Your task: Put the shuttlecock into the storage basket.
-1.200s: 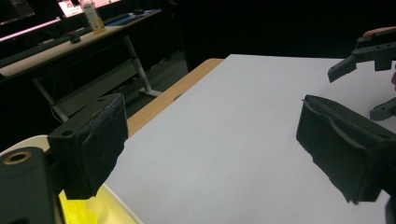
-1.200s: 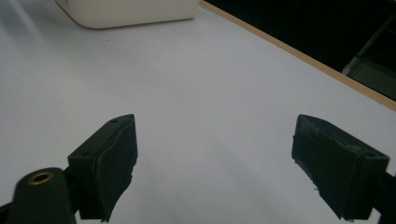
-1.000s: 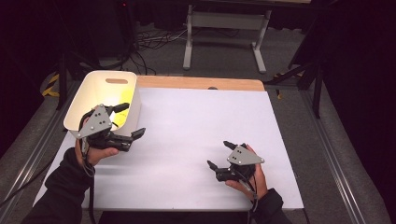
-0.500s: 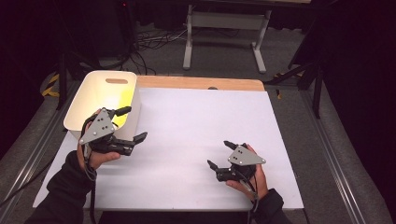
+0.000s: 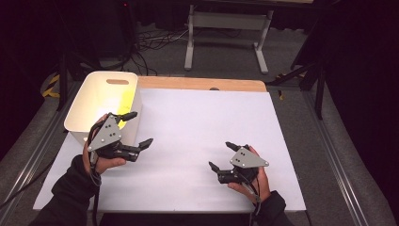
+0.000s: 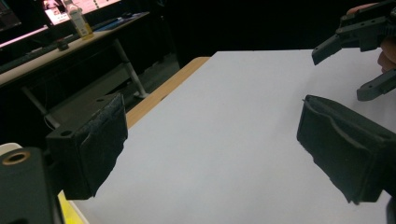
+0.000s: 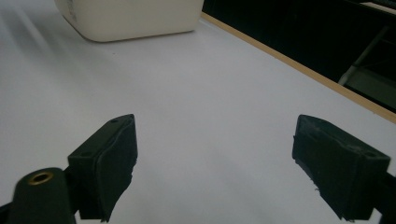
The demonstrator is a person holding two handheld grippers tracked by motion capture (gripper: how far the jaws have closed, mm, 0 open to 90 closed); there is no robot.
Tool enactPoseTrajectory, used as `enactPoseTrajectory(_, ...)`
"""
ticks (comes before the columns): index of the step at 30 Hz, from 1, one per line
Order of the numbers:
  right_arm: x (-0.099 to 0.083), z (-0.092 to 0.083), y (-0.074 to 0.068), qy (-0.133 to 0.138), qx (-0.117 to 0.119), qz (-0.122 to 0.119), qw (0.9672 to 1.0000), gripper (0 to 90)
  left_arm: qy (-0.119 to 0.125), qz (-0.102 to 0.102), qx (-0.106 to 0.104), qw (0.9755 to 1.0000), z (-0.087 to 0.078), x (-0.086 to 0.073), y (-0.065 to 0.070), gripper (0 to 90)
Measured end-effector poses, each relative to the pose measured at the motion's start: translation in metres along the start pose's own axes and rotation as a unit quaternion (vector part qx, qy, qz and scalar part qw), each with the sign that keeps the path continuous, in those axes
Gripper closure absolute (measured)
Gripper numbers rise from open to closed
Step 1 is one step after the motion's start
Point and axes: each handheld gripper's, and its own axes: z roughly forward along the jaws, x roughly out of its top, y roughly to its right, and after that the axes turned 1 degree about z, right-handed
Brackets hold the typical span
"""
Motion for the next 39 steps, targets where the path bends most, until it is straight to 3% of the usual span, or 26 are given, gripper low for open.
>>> enactPoseTrajectory(9, 0.001, 0.000, -0.002, 0.000, 0.000, -0.004, 1.0000, 15.0, -0.004, 0.011, -0.003, 0.9999, 0.003, -0.006, 0.007, 9.3)
enactPoseTrajectory(39, 0.003, -0.004, -0.005, 0.005, -0.003, -0.014, 0.9999, 14.5, -0.021, 0.011, -0.030, 0.9993, 0.016, -0.025, 0.024, 9.2)
